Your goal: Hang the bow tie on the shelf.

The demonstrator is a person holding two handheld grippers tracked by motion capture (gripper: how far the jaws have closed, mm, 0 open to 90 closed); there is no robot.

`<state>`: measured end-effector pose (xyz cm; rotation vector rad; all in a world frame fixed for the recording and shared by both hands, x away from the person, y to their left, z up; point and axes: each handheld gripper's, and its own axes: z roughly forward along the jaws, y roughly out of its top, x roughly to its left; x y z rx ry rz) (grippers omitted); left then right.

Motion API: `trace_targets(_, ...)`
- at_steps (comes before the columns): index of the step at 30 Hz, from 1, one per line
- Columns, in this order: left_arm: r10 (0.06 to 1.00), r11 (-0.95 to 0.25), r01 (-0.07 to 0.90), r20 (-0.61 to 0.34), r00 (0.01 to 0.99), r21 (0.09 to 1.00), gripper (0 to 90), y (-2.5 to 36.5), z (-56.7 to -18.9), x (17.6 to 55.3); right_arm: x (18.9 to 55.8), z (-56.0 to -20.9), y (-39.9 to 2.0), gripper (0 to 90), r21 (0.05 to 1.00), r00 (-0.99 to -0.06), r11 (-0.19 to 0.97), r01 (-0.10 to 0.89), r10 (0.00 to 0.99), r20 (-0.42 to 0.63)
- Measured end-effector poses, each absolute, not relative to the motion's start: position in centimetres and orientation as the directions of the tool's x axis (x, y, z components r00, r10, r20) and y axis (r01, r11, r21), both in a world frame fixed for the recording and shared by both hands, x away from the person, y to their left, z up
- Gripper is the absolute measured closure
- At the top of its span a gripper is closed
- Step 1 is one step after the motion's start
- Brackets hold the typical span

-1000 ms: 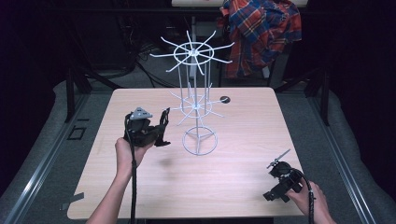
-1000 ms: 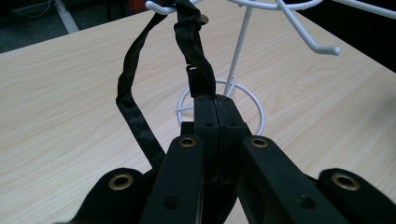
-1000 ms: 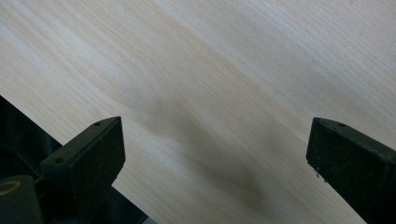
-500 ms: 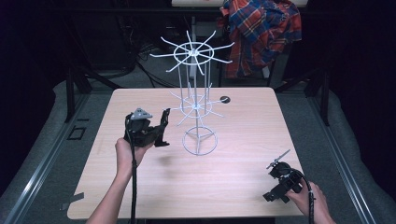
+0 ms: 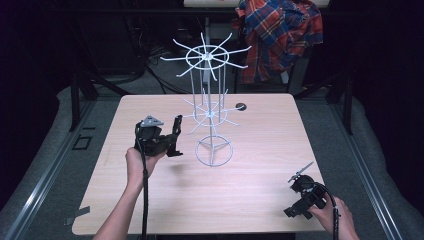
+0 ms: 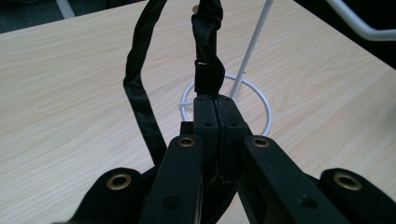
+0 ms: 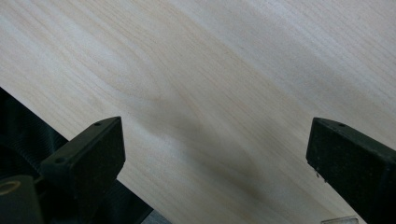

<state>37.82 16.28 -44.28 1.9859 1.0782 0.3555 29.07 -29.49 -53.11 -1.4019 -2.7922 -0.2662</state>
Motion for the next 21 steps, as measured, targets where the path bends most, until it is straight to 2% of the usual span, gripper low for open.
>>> trace_targets(3, 0.795, -0.297, 0.573, -0.135, 0.592, 0.764, 87.6, 16.37, -44.65, 38.04, 29.08, -53.13, -29.5, 4.1, 0.147, -0.602, 0.588, 0.795, 0.794, 0.08)
trace_targets(8, 0.795, -0.293, 0.582, -0.145, 0.589, 0.758, 79.4, 16.52, -44.92, 38.19, 29.06, -53.15, -29.43, 4.1, 0.154, -0.601, 0.585, 0.796, 0.795, 0.086)
trace_targets(9, 0.796, -0.295, 0.588, -0.147, 0.587, 0.754, 75.2, 16.56, -44.92, 38.22, 29.09, -53.1, -29.47, 4.1, 0.149, -0.604, 0.59, 0.794, 0.793, 0.081)
trace_targets(12, 0.811, -0.297, 0.604, -0.139, 0.569, 0.74, 51.0, 16.63, -44.94, 38.23, 29.08, -53.03, -29.54, 4.0, 0.156, -0.603, 0.588, 0.794, 0.793, 0.082)
trace_targets(13, 0.813, -0.3, 0.609, -0.138, 0.566, 0.735, 51.0, 16.65, -44.92, 38.24, 29.08, -53.03, -29.54, 4.0, 0.156, -0.603, 0.588, 0.794, 0.793, 0.082)
trace_targets(14, 0.814, -0.302, 0.613, -0.137, 0.564, 0.73, 42.2, 16.61, -44.92, 38.21, 28.98, -53.07, -29.49, 4.0, 0.168, -0.595, 0.577, 0.799, 0.8, 0.079)
trace_targets(16, 0.814, -0.313, 0.613, -0.128, 0.566, 0.725, 33.6, 16.55, -44.76, 38.07, 29.01, -52.96, -29.52, 4.0, 0.16, -0.598, 0.581, 0.798, 0.798, 0.082)
trace_targets(18, 0.812, -0.316, 0.614, -0.128, 0.569, 0.724, 31.1, 16.53, -44.65, 37.98, 28.98, -52.98, -29.5, 4.0, 0.168, -0.595, 0.577, 0.799, 0.799, 0.087)
trace_targets(21, 0.817, -0.324, 0.612, -0.112, 0.565, 0.721, 22.5, 16.51, -44.39, 37.57, 29.0, -52.9, -29.57, 4.0, 0.165, -0.597, 0.58, 0.797, 0.798, 0.08)
